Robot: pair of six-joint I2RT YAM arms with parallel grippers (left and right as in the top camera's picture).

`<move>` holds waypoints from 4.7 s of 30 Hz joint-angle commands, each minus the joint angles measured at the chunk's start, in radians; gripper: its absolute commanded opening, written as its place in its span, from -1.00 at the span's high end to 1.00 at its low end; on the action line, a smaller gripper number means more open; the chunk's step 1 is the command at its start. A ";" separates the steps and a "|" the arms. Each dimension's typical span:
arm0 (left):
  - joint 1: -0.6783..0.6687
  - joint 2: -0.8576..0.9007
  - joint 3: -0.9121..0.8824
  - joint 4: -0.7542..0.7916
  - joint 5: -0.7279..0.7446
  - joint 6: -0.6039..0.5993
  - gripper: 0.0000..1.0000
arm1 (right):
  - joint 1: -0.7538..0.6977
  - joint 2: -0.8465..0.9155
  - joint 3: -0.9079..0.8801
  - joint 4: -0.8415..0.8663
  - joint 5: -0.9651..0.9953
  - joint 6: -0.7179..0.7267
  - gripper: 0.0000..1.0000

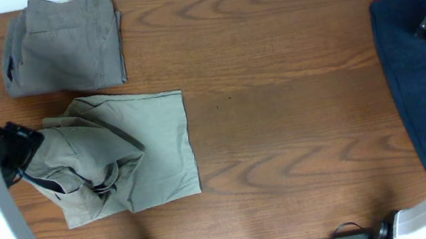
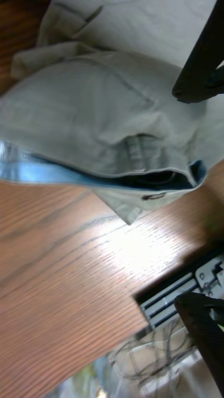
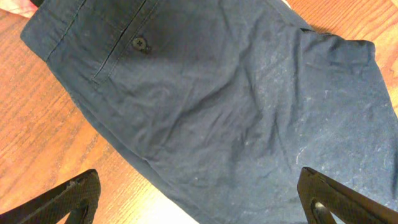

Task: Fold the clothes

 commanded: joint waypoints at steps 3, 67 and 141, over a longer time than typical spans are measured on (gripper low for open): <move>0.041 0.001 -0.112 0.079 0.160 0.084 -0.96 | 0.001 0.007 0.012 0.002 0.014 0.013 -0.98; 0.386 0.135 -0.097 0.377 -0.393 0.015 -0.68 | 0.001 0.007 0.012 0.002 0.014 0.013 -0.98; 0.214 0.103 -0.109 0.222 0.362 0.023 -0.96 | 1.259 0.486 -0.041 0.339 -0.711 0.328 -0.05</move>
